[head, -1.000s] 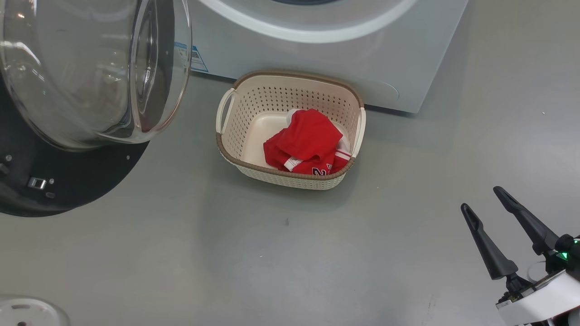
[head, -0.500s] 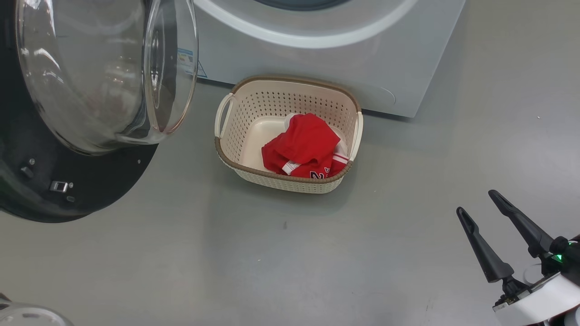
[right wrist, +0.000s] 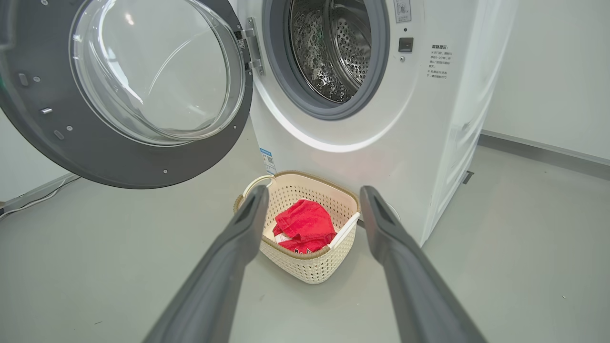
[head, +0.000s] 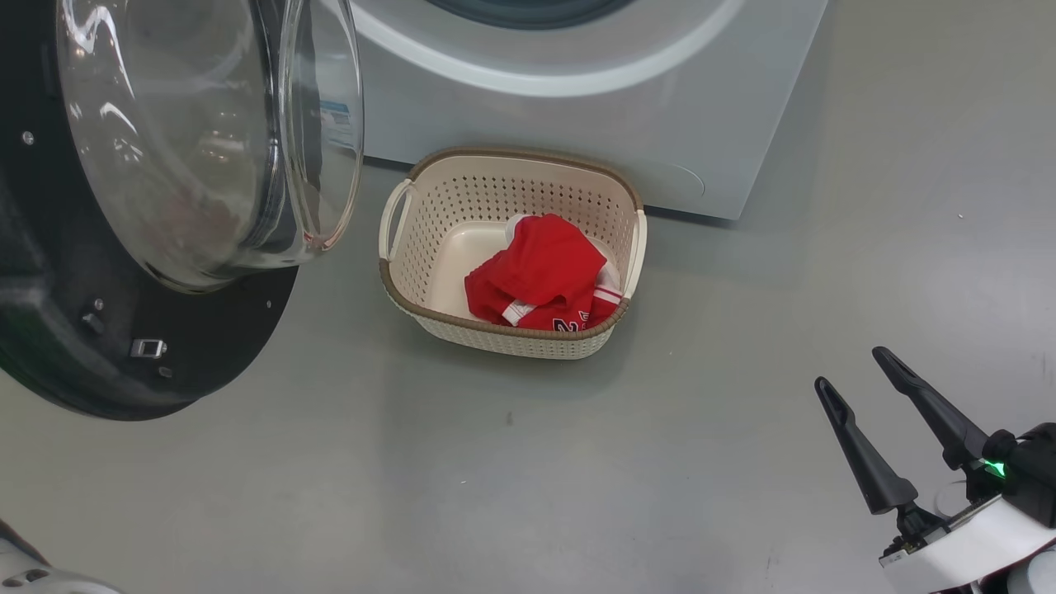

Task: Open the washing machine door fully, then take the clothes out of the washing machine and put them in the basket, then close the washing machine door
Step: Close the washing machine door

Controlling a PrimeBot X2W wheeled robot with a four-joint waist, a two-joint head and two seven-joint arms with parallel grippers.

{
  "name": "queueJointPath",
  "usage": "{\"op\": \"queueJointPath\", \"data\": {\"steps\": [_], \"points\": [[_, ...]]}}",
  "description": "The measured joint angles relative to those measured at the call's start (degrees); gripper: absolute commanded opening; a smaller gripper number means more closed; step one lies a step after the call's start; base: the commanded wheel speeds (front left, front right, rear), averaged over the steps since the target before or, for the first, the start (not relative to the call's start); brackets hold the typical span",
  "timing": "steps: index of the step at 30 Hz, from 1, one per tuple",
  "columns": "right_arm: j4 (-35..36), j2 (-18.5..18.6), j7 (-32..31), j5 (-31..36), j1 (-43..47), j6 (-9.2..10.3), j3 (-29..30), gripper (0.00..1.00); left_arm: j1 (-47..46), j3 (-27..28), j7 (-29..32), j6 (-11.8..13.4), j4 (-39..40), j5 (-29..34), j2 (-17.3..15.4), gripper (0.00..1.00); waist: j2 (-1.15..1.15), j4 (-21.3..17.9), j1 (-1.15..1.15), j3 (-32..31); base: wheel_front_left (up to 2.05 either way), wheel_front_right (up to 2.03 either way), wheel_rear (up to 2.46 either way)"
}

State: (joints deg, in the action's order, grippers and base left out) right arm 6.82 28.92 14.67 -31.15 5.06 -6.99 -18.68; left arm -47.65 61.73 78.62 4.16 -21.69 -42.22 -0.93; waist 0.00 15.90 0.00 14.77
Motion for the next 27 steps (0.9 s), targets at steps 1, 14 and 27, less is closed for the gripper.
{"op": "queueJointPath", "data": {"steps": [1,14,27], "points": [[-0.12,-0.14,0.0,0.0,0.0,0.0,-0.08,1.0,0.36,-0.49,0.04,-0.02,-0.13,-0.2,0.05,0.0,0.0,-0.07,0.0,-0.14,0.0,0.0,0.0],[-1.16,-2.15,0.0,0.0,0.0,0.0,-0.24,1.0,3.12,-7.1,2.52,-2.03,-1.98,-4.74,0.05,0.0,0.0,-0.35,0.0,-1.56,0.0,0.0,0.0],[-1.81,-3.52,0.0,0.0,-0.21,0.0,-0.64,1.0,6.33,-14.02,3.63,-3.48,-2.76,-9.71,0.02,0.0,0.0,0.01,0.0,-2.15,0.0,0.0,0.0]]}}
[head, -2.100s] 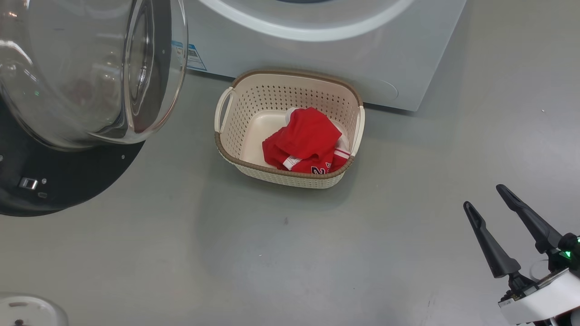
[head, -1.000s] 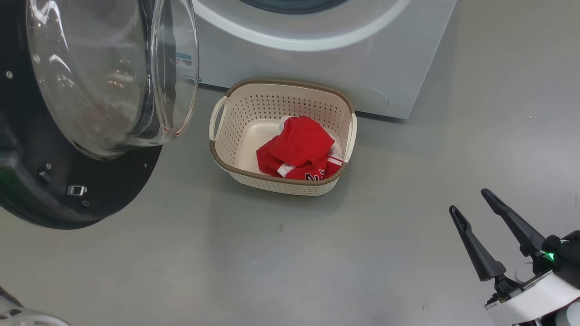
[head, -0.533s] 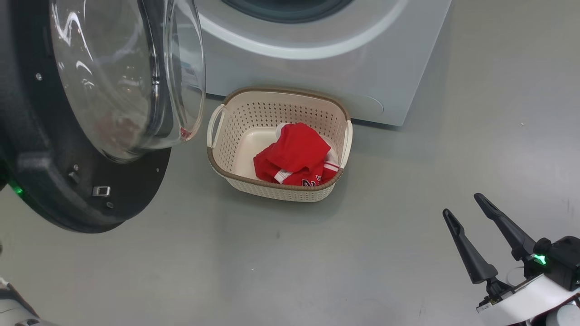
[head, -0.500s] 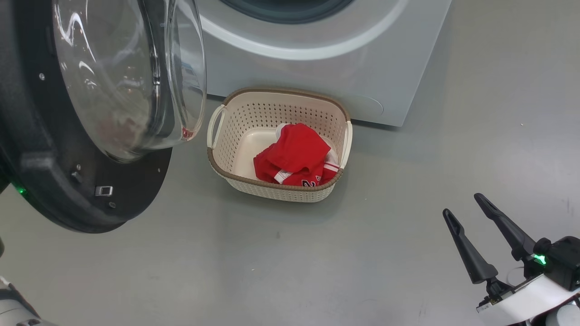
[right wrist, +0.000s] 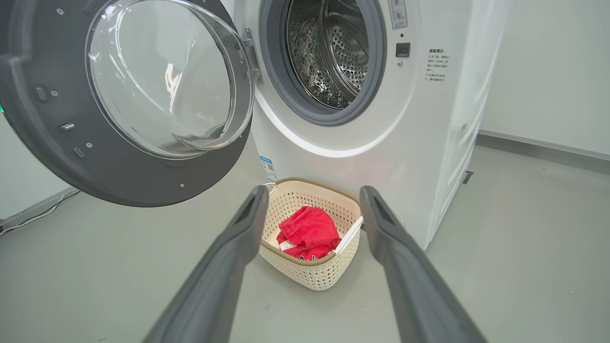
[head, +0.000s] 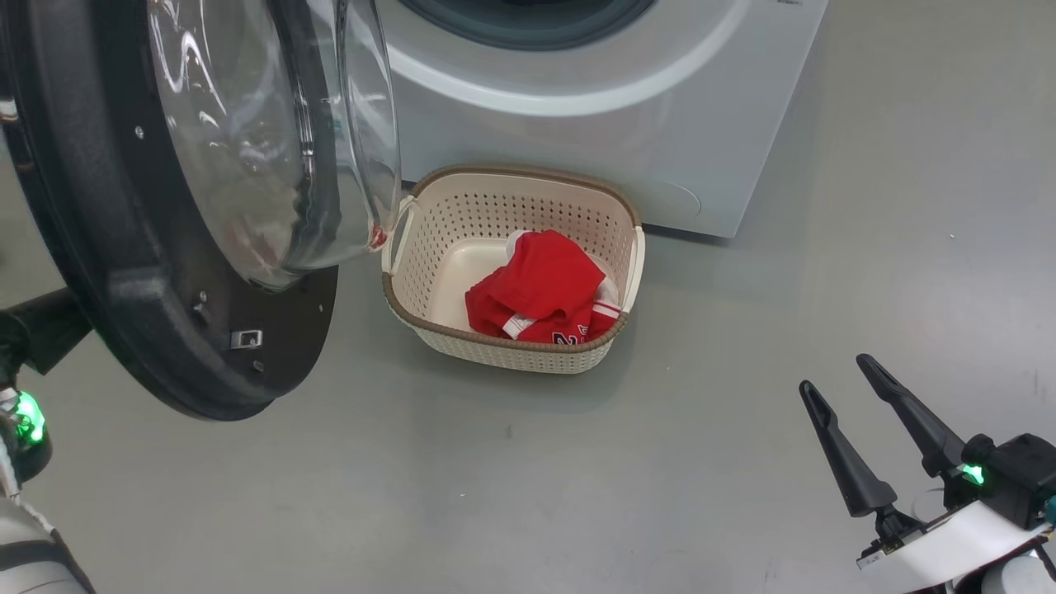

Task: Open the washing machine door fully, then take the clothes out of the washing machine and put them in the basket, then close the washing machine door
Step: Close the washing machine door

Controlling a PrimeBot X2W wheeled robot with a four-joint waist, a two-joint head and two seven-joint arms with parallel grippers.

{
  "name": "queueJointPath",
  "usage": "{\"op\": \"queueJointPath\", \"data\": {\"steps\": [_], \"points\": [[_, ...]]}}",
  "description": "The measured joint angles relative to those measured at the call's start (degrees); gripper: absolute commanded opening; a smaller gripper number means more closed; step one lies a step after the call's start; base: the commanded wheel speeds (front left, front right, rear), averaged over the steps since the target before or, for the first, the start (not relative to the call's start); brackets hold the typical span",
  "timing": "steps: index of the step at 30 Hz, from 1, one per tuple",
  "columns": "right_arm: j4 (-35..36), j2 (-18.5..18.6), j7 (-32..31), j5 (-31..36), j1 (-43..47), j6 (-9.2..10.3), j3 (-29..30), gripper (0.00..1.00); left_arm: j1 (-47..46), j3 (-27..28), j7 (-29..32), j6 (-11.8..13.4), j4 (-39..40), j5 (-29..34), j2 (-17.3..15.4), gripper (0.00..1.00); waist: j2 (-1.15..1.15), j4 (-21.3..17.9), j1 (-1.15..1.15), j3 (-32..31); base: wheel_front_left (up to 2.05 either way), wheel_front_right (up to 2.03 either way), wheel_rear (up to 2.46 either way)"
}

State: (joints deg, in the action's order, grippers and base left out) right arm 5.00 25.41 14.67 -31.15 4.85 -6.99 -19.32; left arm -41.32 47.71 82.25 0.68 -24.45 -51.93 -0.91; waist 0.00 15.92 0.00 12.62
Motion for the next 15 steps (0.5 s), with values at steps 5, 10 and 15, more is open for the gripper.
{"op": "queueJointPath", "data": {"steps": [5,10,15], "points": [[-0.13,-0.08,0.0,0.0,-0.68,0.0,-0.01,1.0,0.85,-3.13,0.44,-0.05,-0.77,-2.56,0.02,0.0,0.0,0.04,0.0,-0.11,0.0,0.0,0.0],[-0.44,-0.27,0.0,0.0,-0.99,0.0,0.02,1.0,2.11,-5.92,0.36,-0.49,-0.98,-4.75,0.02,0.0,0.0,0.08,0.0,-0.27,0.0,0.0,0.0],[-0.75,-0.73,0.0,0.0,-1.01,0.0,-0.01,1.0,3.24,-9.06,-0.23,-0.54,-1.01,-7.37,0.02,0.0,0.0,0.06,0.0,-0.46,0.0,0.0,0.0]]}}
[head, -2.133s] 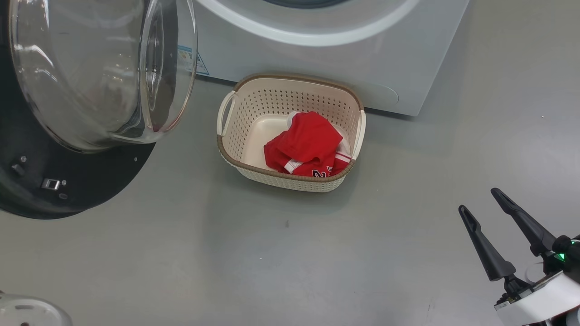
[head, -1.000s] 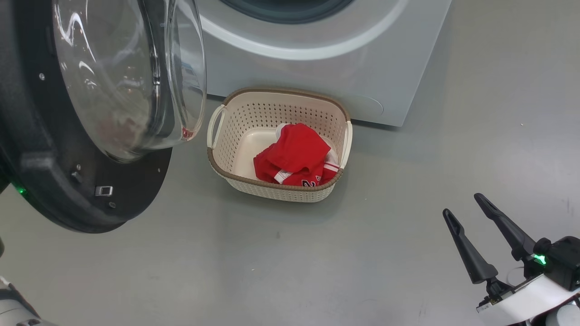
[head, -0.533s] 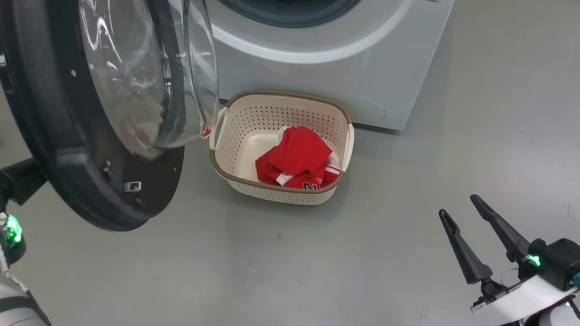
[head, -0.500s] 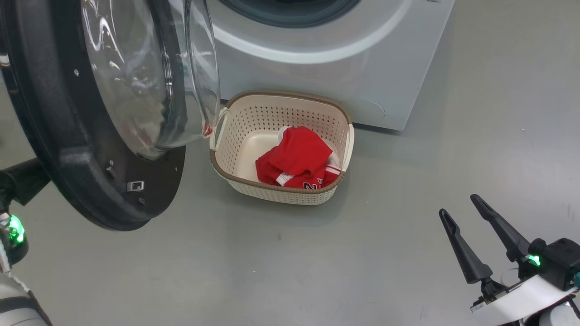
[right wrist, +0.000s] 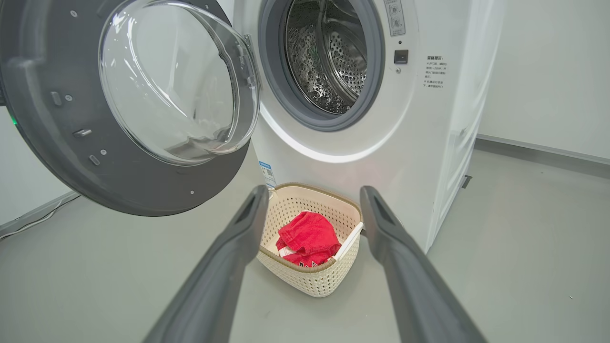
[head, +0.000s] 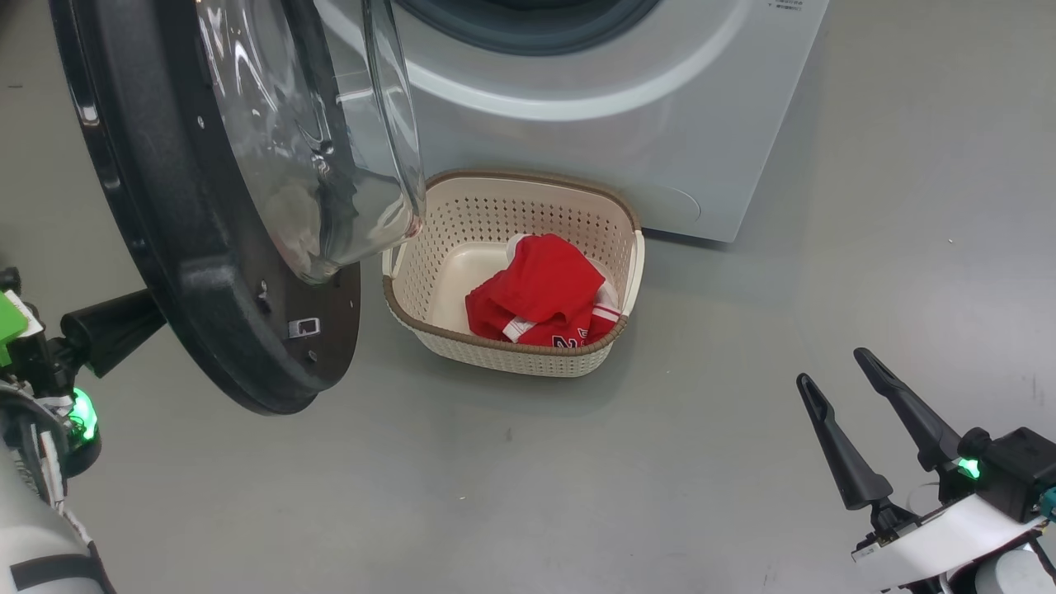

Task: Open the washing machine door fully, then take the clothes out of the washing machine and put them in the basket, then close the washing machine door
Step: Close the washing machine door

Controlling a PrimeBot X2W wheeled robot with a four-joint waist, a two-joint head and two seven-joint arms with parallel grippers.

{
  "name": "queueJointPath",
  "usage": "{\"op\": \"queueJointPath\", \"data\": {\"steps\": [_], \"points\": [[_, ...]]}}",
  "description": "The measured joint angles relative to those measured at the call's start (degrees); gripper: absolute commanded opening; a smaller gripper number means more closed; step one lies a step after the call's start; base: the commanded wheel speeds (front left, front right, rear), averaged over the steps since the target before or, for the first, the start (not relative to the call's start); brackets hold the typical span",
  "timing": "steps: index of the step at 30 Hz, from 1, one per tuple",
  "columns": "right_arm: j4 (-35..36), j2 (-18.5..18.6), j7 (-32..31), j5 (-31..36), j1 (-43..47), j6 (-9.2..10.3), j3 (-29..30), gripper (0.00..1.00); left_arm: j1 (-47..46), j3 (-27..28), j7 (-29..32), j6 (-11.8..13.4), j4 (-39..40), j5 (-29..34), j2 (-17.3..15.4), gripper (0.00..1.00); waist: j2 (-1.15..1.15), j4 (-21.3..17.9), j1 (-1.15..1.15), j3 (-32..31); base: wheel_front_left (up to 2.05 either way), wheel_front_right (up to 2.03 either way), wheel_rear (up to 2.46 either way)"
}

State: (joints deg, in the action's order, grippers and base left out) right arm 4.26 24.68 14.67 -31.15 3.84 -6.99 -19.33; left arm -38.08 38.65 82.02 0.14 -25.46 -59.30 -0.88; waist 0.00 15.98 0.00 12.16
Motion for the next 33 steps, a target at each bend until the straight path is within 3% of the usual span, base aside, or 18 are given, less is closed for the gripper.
{"op": "queueJointPath", "data": {"steps": [11,17,28,33], "points": [[-0.98,-1.13,0.0,0.0,0.02,0.0,1.37,1.0,2.07,-1.83,-11.8,-2.77,6.38,1.66,0.3,0.0,0.0,0.49,0.0,-0.23,0.0,0.0,0.0],[-1.3,-1.43,0.0,0.0,0.19,0.0,2.04,1.0,3.77,-0.71,-19.96,-5.12,12.46,9.56,0.27,0.0,0.0,1.67,0.0,-0.62,0.0,0.0,0.0],[-2.29,-3.55,0.0,0.01,0.81,0.0,2.21,1.0,11.37,-2.33,-32.62,-7.04,19.47,23.18,-7.49,0.0,0.0,3.75,0.0,-2.08,0.0,0.0,0.0],[-2.46,-4.48,0.0,0.03,1.46,0.0,2.25,1.0,15.79,-6.46,-38.55,-7.5,22.68,29.77,-12.1,0.0,0.0,4.92,0.0,-2.82,0.0,0.0,0.0]]}}
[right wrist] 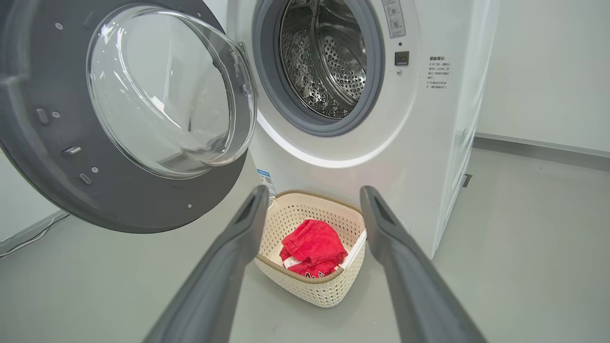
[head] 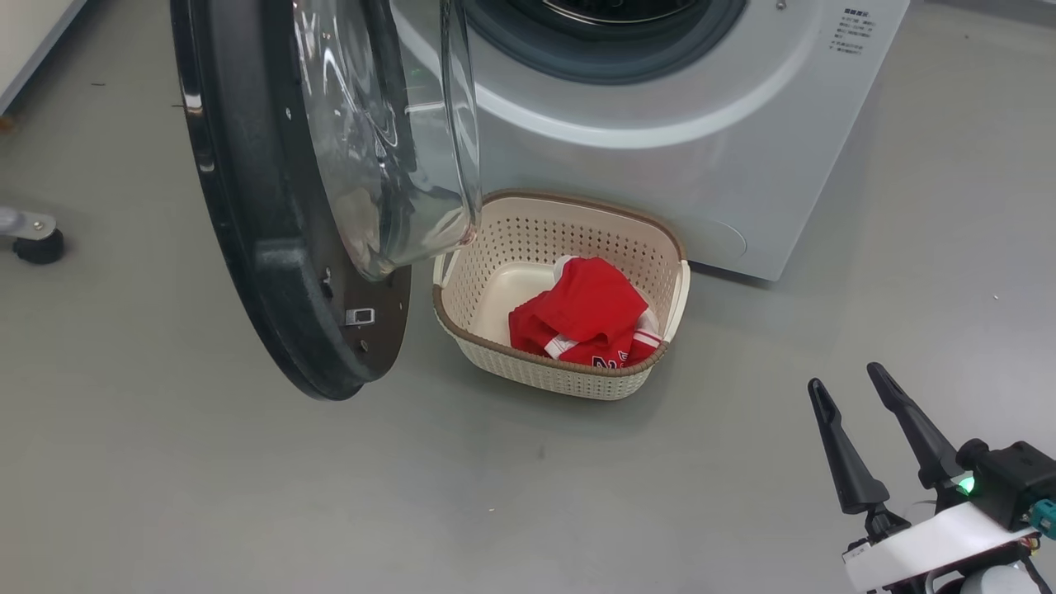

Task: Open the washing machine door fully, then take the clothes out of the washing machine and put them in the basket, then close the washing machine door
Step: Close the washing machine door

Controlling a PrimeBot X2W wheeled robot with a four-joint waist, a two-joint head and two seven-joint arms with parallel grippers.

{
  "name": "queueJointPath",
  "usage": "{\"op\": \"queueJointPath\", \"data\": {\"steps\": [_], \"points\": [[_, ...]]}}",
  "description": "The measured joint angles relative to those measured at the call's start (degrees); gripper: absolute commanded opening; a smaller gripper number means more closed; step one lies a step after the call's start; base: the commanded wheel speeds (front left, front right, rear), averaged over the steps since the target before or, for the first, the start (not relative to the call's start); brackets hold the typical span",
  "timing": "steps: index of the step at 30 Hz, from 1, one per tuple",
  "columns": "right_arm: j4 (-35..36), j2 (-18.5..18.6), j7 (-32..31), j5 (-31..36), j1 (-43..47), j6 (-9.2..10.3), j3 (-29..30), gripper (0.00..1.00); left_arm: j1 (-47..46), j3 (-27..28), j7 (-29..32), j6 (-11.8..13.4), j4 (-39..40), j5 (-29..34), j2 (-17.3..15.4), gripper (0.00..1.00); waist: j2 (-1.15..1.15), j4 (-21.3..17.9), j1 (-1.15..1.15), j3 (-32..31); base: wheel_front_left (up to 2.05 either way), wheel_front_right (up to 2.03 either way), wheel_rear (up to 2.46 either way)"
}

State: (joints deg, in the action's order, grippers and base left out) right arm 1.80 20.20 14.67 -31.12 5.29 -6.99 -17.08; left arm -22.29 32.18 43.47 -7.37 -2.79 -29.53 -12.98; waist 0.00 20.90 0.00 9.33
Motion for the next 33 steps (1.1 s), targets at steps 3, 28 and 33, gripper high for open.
{"op": "queueJointPath", "data": {"steps": [3,28,33], "points": [[-0.1,-0.33,0.0,0.2,0.0,0.0,-0.18,1.0,3.07,-3.94,-3.94,0.0,2.24,3.03,-2.43,0.0,0.0,0.65,0.0,-0.39,0.0,0.0,0.0],[-2.34,-2.86,0.0,1.54,0.08,0.0,-3.34,1.0,23.82,-27.08,-32.47,0.0,7.49,7.16,-12.77,0.0,0.0,1.36,0.0,-4.25,0.0,0.0,0.0],[-2.53,-3.5,0.0,1.81,0.14,0.0,-3.35,1.0,25.8,-28.53,-38.93,0.0,9.16,4.46,-10.79,1.0,0.0,1.23,0.0,-4.47,0.0,0.0,0.0]]}}
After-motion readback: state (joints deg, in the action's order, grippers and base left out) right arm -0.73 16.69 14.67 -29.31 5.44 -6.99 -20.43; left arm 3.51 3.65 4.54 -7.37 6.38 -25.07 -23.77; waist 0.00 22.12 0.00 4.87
